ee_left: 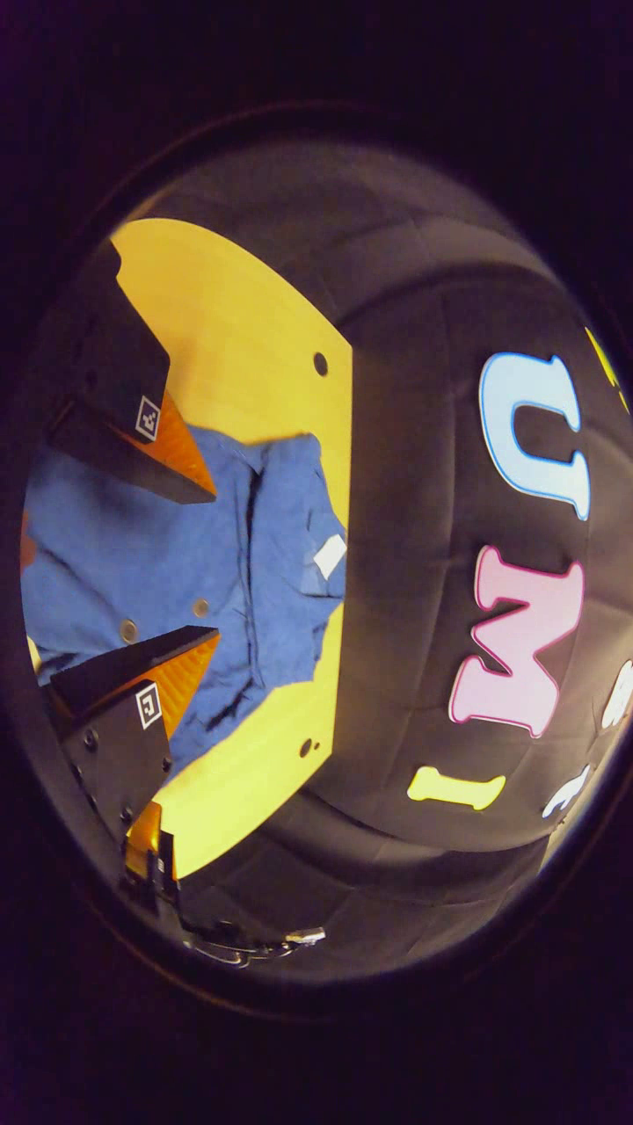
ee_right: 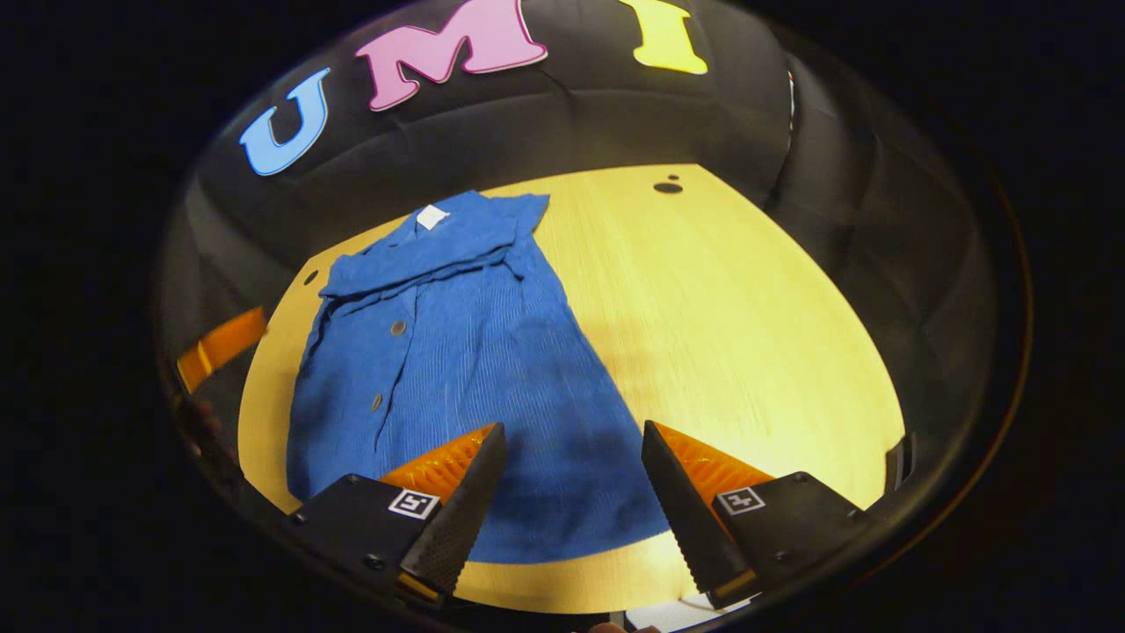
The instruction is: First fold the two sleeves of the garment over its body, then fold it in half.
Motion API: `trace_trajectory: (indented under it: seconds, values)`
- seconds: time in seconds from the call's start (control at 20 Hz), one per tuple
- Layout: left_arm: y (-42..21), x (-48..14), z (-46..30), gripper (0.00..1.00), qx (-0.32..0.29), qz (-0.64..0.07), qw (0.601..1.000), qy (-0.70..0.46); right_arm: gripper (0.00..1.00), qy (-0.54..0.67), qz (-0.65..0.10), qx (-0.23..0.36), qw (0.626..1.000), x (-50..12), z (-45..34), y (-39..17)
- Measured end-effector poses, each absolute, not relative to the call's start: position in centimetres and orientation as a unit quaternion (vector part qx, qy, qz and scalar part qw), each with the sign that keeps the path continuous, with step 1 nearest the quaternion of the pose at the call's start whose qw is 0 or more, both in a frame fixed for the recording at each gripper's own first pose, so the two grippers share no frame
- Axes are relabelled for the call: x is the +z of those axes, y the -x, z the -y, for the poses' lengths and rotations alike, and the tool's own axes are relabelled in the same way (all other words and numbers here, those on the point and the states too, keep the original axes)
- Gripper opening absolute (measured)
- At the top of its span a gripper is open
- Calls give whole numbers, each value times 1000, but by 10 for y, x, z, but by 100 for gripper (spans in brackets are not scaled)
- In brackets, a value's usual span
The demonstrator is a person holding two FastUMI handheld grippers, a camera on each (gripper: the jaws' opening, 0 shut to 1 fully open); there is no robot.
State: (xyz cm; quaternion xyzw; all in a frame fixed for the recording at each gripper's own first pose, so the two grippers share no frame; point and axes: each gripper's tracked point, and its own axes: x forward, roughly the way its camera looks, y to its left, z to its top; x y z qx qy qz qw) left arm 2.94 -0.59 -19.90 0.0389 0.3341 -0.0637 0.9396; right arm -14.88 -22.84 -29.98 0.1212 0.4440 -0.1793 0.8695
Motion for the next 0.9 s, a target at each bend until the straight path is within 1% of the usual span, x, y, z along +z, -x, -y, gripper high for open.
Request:
trace_trajectory:
  seconds: [0.15, 0.25, 0.4, 0.55, 0.65, 0.7, 0.75, 0.8, 0.9]
  values:
    - [27, -244, -62, 82, 1, -415, 908, -66, 99, -91, -474, -189, 855, -314, 236, 168]
    - [60, -273, -85, 82, 20, -468, 881, -66, 99, -93, -497, -191, 841, -326, 236, 180]
    - [86, -298, -89, 83, 27, -513, 857, -36, 99, -90, -522, -201, 824, -344, 237, 201]
    - [92, -311, -85, 83, 34, -526, 849, -35, 99, -84, -526, -215, 818, -352, 244, 214]
    - [91, -307, -86, 82, 35, -513, 857, -36, 99, -105, -527, -220, 814, -356, 243, 218]
    - [94, -314, -90, 82, 36, -520, 853, -40, 99, -111, -523, -224, 815, -356, 243, 216]
    - [93, -312, -89, 82, 39, -512, 857, -41, 88, -107, -525, -222, 815, -356, 245, 216]
    - [93, -316, -87, 83, 37, -518, 854, -42, 99, -101, -524, -216, 818, -356, 244, 216]
    - [91, -313, -85, 83, 29, -517, 855, -31, 97, -98, -526, -211, 818, -357, 241, 215]
